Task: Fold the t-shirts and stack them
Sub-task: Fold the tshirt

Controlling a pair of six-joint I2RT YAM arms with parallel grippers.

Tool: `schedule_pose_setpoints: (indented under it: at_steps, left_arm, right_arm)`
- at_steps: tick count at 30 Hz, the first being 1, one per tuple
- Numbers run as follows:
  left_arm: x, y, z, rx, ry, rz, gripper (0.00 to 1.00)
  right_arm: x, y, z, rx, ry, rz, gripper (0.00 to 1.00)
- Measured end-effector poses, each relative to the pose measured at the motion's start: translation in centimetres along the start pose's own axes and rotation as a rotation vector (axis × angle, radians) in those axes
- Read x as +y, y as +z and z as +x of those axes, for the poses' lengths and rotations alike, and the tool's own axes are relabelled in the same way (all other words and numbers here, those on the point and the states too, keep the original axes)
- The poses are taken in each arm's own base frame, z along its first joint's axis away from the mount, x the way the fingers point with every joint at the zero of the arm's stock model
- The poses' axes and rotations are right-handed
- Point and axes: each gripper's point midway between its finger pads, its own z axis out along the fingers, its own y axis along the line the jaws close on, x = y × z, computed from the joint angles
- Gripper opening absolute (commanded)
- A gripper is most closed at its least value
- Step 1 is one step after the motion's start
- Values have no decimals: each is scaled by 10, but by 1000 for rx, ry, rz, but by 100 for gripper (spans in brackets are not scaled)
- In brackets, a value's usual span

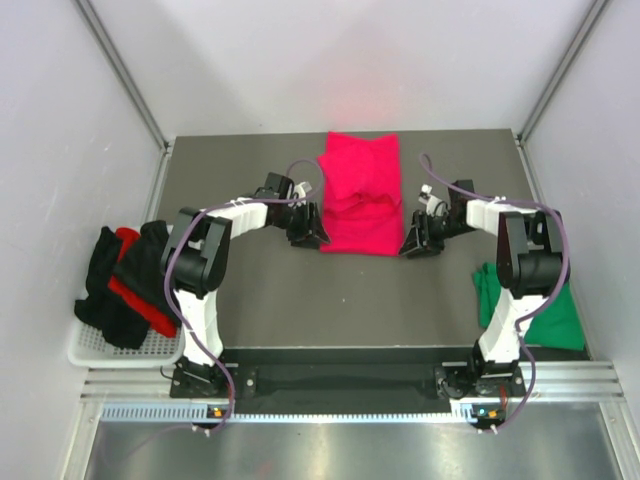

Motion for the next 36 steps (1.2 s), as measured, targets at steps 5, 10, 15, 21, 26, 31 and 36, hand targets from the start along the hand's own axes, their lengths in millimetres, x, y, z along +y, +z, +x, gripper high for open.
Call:
schedule_pose_setpoints:
  at_steps: [5,10,15,21,26,31,36]
  left_arm:
    - [1,0,1,3,1,-2,47]
    - [1,1,3,7,4,-2,40]
    - [-1,2,4,10,3,0,22]
    - [2,6,7,24,-2,2,18]
    - [2,6,7,24,-3,1,18]
    - [2,6,7,24,-4,1,12]
    - [2,6,7,24,-7,1,0]
  right_arm:
    - [2,3,2,9,8,-13,45]
    - [5,8,4,26,32,-46,36]
    - [3,13,4,41,45,-55,27]
    - [3,14,5,43,48,-56,29]
    - [3,14,5,42,55,-57,31]
    - [4,14,2,40,60,-60,33]
    - [0,18,-4,34,58,-61,2]
